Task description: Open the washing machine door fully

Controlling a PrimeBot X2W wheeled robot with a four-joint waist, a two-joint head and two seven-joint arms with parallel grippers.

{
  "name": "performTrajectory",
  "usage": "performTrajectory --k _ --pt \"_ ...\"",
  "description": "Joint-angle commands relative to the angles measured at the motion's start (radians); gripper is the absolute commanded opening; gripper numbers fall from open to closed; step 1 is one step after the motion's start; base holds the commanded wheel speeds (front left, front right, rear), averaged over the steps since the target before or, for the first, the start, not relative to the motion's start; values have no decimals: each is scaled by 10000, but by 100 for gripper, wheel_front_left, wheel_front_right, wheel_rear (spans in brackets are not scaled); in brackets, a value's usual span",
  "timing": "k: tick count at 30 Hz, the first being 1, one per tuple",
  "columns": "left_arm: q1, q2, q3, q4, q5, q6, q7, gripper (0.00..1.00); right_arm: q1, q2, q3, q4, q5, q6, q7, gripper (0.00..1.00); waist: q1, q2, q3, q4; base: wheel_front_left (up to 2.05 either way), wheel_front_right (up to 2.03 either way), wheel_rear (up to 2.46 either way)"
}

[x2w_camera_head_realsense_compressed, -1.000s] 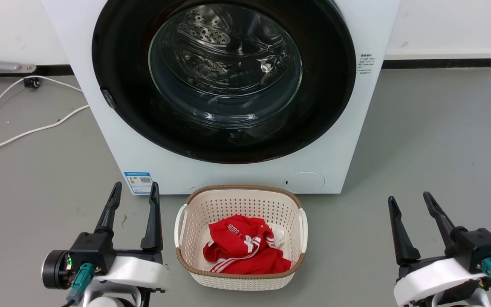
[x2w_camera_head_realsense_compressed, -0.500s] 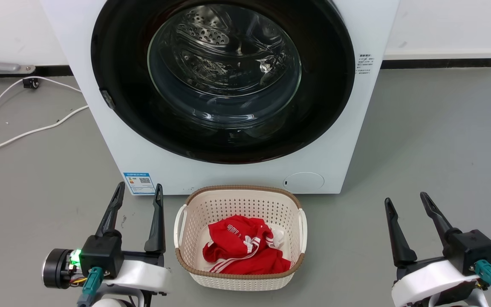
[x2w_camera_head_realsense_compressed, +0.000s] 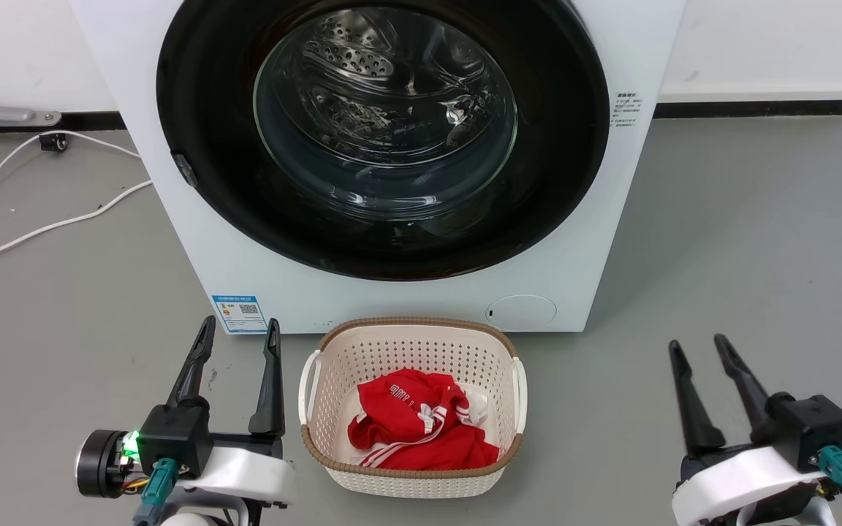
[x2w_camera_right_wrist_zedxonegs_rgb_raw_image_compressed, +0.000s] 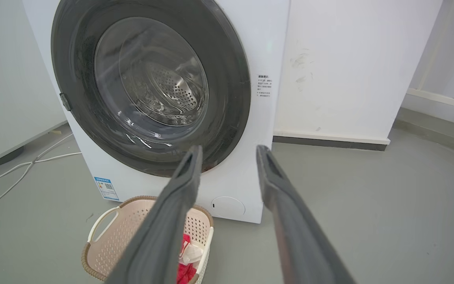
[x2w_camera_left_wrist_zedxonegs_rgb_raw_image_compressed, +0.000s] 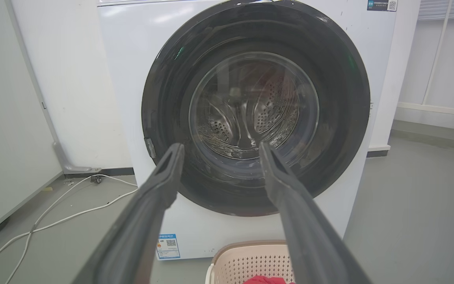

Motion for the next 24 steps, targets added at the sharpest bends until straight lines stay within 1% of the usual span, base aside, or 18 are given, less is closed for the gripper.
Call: performTrajectory --k 1,4,6,7,9,10,12,13,15,17,18,22,24 --pt "83 -30 37 19 24 -25 -49 100 3 35 -3 23 76 -3 7 0 0 -1 0 2 0 0 0" --pt "97 -36 52 22 37 -34 -49 100 -14 35 8 40 199 -3 -47 0 0 -1 -2 2 0 0 0" --pt "106 -43 61 30 42 -39 -49 100 -33 35 -11 45 579 -3 -144 0 0 -1 3 3 0 0 0" --pt "104 -47 57 34 41 -47 -49 100 -26 35 -25 74 1152 -3 -231 0 0 -1 2 13 0 0 0" --pt "92 -52 41 57 33 -76 -49 100 79 34 -43 248 3402 -3 -402 0 0 -1 -8 47 0 0 0" --pt "86 -54 48 69 27 -74 -49 100 52 29 -138 282 4083 -3 -578 0 0 -1 -12 62 0 0 0" --pt "75 -60 77 84 40 -69 -49 100 1 29 -208 439 6189 -3 -902 0 0 -1 -14 83 0 0 0" --pt "83 -60 95 90 44 -59 -49 100 -44 29 -234 475 6739 -2 -1045 0 0 -1 -15 82 0 0 0" --pt "116 -64 108 92 63 -43 -49 100 -184 27 -172 510 8510 -2 -1235 0 0 -1 -14 73 0 0 0" --pt "135 -72 113 79 69 -36 -49 100 -306 27 -73 437 9807 -2 -1333 0 0 -1 -6 67 0 0 0" --pt "139 -76 106 77 63 -33 -49 100 -401 27 -3 331 10850 -2 -1367 0 0 -1 2 72 0 0 0" --pt "105 -95 122 22 48 -8 -49 100 -736 15 -168 180 12592 -2 -1349 0 0 -1 86 42 0 0 0" --pt "52 -104 143 -10 -2 -4 -47 100 -1057 12 -400 272 12968 -2 -1185 0 0 -1 179 33 0 0 0"
